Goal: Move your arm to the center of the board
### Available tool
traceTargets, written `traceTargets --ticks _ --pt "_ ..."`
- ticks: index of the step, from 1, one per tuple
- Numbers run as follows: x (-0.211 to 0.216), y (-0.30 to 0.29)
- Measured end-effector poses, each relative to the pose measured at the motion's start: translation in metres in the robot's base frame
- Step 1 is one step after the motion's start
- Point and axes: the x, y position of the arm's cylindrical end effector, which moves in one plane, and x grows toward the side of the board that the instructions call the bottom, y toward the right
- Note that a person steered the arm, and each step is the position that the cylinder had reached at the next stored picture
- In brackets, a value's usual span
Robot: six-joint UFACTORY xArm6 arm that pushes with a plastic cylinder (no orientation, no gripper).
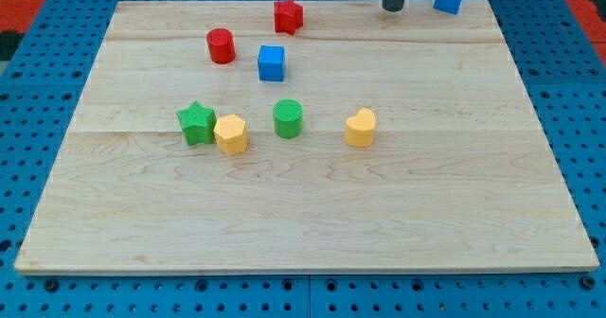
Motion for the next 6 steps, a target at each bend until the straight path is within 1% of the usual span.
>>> traceTargets --ticks 2,3,4,5,6 --pt "0.006 -0.010" --pt "0.022 -0.050" --pt "0.054 -0.081" --pt "0.108 -0.083" --pt "0.170 -0.102"
